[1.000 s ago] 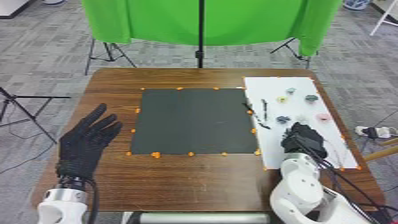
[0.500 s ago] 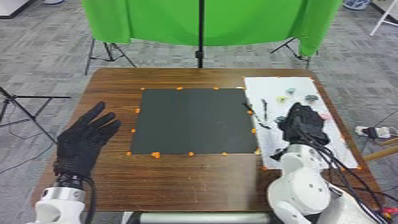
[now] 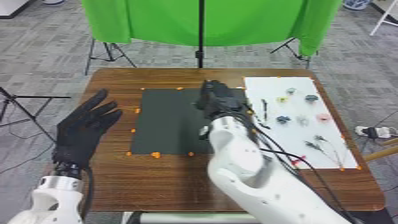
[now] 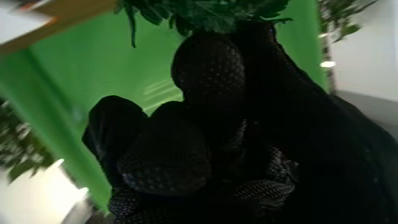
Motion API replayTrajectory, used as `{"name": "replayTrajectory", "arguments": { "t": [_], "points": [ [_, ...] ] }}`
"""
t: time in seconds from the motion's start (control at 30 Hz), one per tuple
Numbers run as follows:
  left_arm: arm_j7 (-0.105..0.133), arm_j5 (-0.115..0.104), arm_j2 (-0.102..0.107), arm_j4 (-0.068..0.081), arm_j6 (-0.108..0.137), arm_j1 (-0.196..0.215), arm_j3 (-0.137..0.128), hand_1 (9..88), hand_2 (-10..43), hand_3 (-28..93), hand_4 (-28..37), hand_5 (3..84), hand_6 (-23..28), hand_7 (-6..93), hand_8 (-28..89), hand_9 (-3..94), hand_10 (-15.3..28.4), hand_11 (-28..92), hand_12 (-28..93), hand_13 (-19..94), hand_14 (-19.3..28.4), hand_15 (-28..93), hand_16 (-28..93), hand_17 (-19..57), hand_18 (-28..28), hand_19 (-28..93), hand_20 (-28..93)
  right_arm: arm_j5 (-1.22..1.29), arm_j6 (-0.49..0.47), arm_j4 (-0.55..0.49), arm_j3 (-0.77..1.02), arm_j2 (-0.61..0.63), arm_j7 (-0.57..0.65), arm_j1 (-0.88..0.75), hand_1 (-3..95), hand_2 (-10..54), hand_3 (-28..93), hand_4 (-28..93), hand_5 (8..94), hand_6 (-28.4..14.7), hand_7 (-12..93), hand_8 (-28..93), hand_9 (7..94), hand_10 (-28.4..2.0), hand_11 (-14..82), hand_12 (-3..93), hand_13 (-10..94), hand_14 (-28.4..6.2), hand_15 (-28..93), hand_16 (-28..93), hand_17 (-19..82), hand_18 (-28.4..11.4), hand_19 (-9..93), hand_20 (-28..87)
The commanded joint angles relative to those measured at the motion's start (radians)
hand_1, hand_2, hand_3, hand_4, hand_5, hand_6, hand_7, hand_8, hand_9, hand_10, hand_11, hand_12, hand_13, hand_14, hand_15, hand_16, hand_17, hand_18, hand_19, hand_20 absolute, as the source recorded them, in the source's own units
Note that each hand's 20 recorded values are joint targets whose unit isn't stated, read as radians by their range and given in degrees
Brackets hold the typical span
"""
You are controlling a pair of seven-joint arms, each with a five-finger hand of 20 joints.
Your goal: Arrange flowers
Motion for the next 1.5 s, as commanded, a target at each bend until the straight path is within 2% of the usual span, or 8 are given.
{"name": "replayTrajectory", "arguments": {
  "t": [0.03,0.2,0.27,0.4,0.73,0.9,1.37,1.5],
  "points": [
    [-0.058,0.014,-0.005,0.041,-0.026,-0.150,0.052,23.4,5.5,81,-24.2,39.5,9.4,11.3,-9,36.4,20.0,24,11,27,28.0,51,-9,-9.3,25.9,54,11,0.113,-0.050,0.176,-0.134,-0.152,0.046,0.133,56.5,-9.5,75,-28,93.5,-5.3,20,15,93.7,-11.8,48.4,20.6,87,-8.7,75,21,56,-22.1,93,60],
    [-0.033,0.009,0.032,0.072,-0.037,-0.240,0.103,23.4,5.6,81,-24.1,39.5,9.4,11.3,-9,36.4,20.0,24,11,27,28.0,51,-9,-9.2,26.0,54,11,0.262,-0.004,0.233,-0.297,-0.131,0.135,0.258,56.7,-9.5,74,-28,93.0,-5.0,20,14,93.1,-11.9,48.8,21.0,86,-8.6,75,21,56,-21.8,93,60],
    [-0.038,0.012,0.016,0.082,-0.047,-0.246,0.116,23.3,5.5,81,-24.0,39.5,9.4,11.4,-9,36.4,20.0,24,11,27,28.1,51,-9,-9.2,26.0,54,11,0.264,-0.039,0.239,-0.303,-0.136,0.142,0.242,56.7,-9.5,74,-28,92.9,-4.9,20,14,92.9,-11.9,48.9,21.1,86,-8.5,76,21,56,-21.7,93,60],
    [0.032,-0.007,0.049,0.092,-0.037,-0.267,0.144,23.4,5.5,81,-24.0,39.4,9.4,11.5,-9,36.4,20.0,24,11,27,28.1,51,-9,-9.2,26.0,54,11,0.286,-0.020,0.243,-0.372,-0.130,0.156,0.306,56.7,-9.5,74,-28,92.7,-4.8,20,14,92.7,-11.9,49.1,21.2,86,-8.5,76,21,56,-21.6,93,60],
    [0.040,-0.005,0.038,0.128,-0.070,-0.353,0.174,23.5,5.5,81,-24.0,39.4,9.3,11.4,-9,36.4,20.0,24,11,27,28.1,51,-9,-9.2,26.0,54,11,0.264,-0.132,0.293,-0.323,-0.149,0.143,0.304,54.0,-9.5,72,-28,92.3,-3.8,22,14,91.3,-11.7,54.9,22.2,85,-8.7,79,21,56,-22.3,93,63],
    [0.059,-0.011,0.049,0.134,-0.063,-0.381,0.189,23.4,5.5,81,-24.0,39.4,9.3,11.4,-9,36.4,20.0,24,11,27,28.1,51,-9,-9.2,26.0,54,11,0.246,-0.108,0.318,-0.360,-0.150,0.151,0.341,51.7,-9.5,72,-28,93.1,-2.9,24,14,92.3,-11.9,57.1,22.1,86,-8.9,80,21,57,-22.7,93,65],
    [0.215,-0.069,0.164,0.122,-0.025,-0.365,0.253,23.6,5.6,81,-24.0,39.4,9.5,11.4,-9,36.4,20.0,24,11,27,28.0,51,-9,-9.2,25.8,54,11,0.416,-0.025,0.274,-0.556,-0.127,0.177,0.494,42.9,-4.4,73,-27,93.7,0.7,27,-11,93.7,-11.8,59.2,17.4,86,-11.0,79,22,56,-24.7,93,66],
    [0.204,-0.065,0.157,0.123,-0.029,-0.364,0.250,23.5,5.5,81,-23.8,39.5,9.5,11.5,-9,36.3,20.1,24,11,27,28.1,51,-9,-9.2,25.8,54,11,0.431,-0.041,0.268,-0.540,-0.127,0.170,0.483,41.3,-1.7,72,-28,93.7,1.5,24,-15,93.7,-11.5,57.7,16.6,86,-11.1,79,22,56,-24.8,93,66]
  ]
}}
